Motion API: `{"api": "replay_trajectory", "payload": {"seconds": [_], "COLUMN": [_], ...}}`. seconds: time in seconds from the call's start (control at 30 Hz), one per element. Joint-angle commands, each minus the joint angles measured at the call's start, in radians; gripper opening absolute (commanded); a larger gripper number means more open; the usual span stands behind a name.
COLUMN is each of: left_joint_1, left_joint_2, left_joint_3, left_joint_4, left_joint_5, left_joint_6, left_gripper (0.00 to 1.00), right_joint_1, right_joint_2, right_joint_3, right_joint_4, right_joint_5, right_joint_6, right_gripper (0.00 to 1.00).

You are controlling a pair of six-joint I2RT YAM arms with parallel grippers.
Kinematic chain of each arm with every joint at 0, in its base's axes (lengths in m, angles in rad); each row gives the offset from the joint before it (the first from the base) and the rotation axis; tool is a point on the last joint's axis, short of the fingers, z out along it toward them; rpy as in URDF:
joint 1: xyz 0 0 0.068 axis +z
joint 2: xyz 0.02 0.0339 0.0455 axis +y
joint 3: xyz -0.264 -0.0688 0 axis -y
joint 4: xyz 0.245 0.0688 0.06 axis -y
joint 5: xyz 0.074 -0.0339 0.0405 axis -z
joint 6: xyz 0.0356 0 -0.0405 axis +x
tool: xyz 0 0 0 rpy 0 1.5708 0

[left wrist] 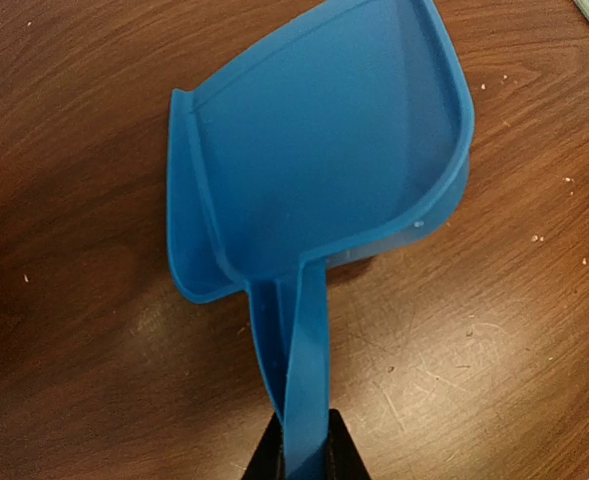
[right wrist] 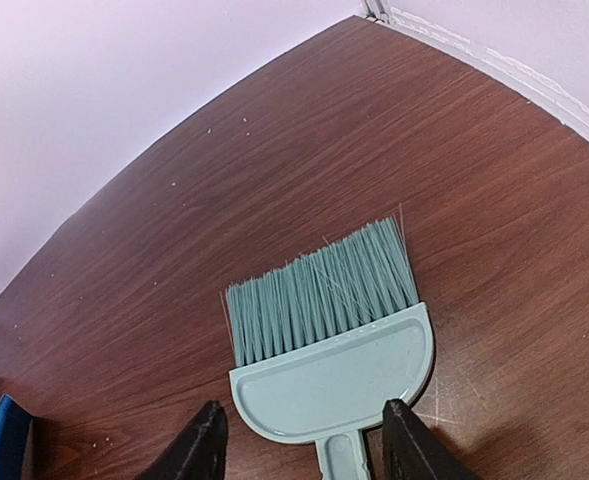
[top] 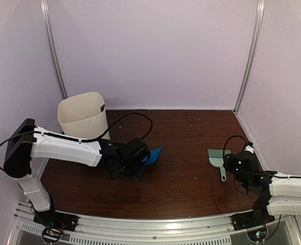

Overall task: Sweep away the paper scraps from the table
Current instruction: Put down the broom at the center of the board, then place the dustpan at the center of the board.

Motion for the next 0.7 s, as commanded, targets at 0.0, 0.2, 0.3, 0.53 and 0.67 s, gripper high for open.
{"api": "replay_trajectory", "payload": {"seconds": [0.0, 0.2, 0.3, 0.53, 0.67], "left_joint_1": [-0.004, -0.013, -0.023, -0.035, -0.036], "left_joint_2": [0.022, 0.024, 0.031, 0.014, -0.021], "left_joint_3": [-0.023, -0.065, -0.080, -0.085, -0.078], "left_joint_4": [0.049, 0.048, 0.047, 0.047, 0.044], "left_joint_5": [-0.011, -0.005, 0.007, -0.022, -0.070], "left_joint_6": [-0.025, -0.053, -0.061, -0.050, -0.028], "left_gripper": [0.00, 0.06, 0.08, 0.44, 0.58], "right_joint_1": [-0.006, -0.006, -0.006, -0.006, -0.007], "right_joint_2": [-0.033, -0.090, -0.114, -0.149, -0.170], "right_joint_3": [0.042, 0.087, 0.102, 0.134, 0.159], "right_joint_4": [-0.054, -0.101, -0.095, -0.048, -0.040], "right_joint_5": [0.039, 0.060, 0.066, 0.080, 0.102], "right_joint_6": [-0.022, -0.049, -0.073, -0.186, -0.235], "right_gripper": [0.58, 0.69, 0.74, 0.89, 0.98]}}
